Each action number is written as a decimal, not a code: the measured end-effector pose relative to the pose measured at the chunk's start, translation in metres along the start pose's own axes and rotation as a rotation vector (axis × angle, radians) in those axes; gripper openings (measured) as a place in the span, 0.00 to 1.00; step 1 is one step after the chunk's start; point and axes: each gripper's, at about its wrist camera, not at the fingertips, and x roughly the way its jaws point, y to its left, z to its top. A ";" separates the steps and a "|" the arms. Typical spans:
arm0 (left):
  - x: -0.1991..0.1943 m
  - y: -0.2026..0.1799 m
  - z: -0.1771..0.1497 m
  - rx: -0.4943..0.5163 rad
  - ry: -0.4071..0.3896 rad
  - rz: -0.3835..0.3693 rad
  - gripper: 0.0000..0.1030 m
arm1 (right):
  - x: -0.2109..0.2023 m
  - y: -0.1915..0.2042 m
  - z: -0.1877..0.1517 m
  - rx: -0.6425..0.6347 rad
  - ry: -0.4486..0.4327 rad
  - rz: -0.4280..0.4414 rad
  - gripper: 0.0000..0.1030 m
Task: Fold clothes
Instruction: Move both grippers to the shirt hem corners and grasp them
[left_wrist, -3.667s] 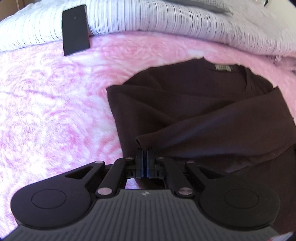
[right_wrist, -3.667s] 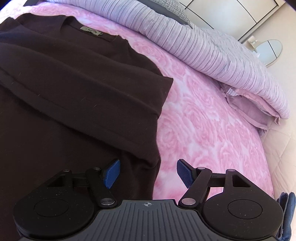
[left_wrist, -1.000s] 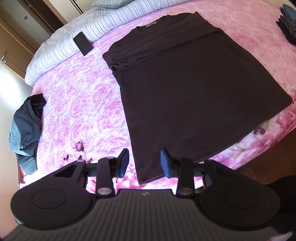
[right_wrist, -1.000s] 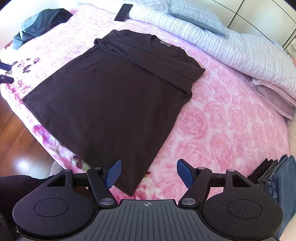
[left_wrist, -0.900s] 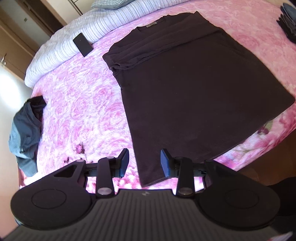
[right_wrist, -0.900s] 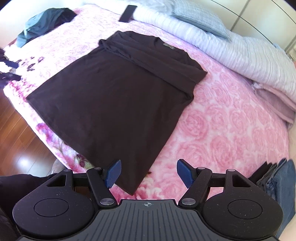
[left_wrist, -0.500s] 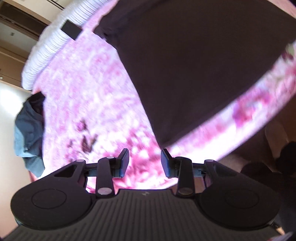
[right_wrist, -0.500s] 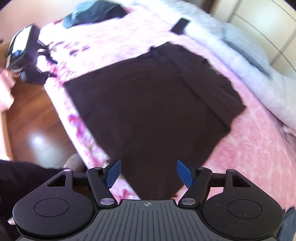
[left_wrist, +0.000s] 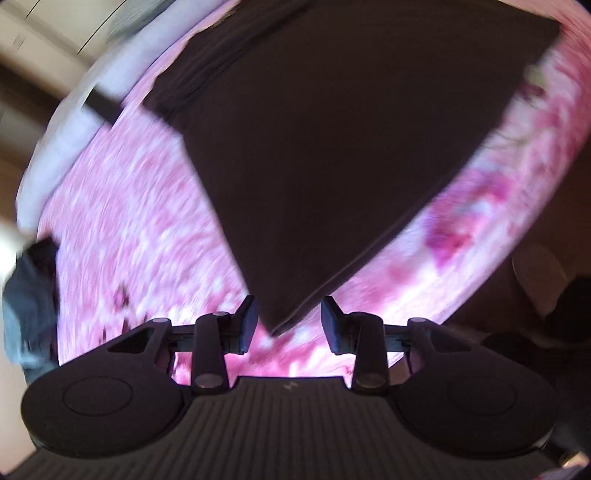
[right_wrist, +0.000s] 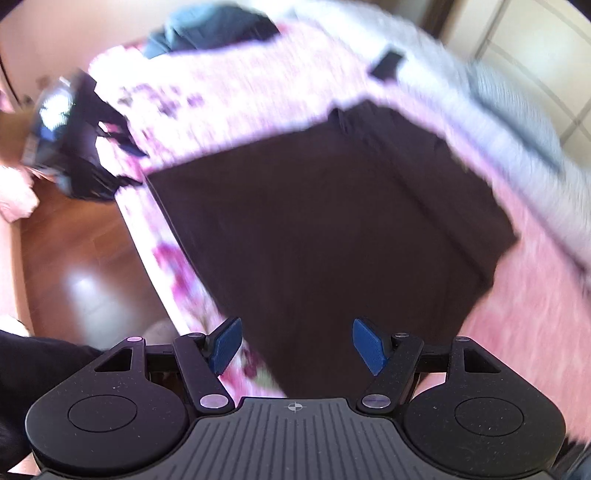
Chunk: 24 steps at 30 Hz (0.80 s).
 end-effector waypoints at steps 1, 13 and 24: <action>0.002 -0.008 0.003 0.057 -0.008 -0.002 0.32 | 0.009 -0.001 -0.005 0.013 0.016 0.000 0.68; 0.037 -0.035 0.012 0.304 -0.043 0.010 0.31 | 0.062 -0.006 -0.044 -0.162 0.069 -0.041 0.68; 0.028 -0.034 -0.002 0.386 -0.128 -0.061 0.32 | 0.088 0.011 -0.041 -0.170 0.070 -0.015 0.68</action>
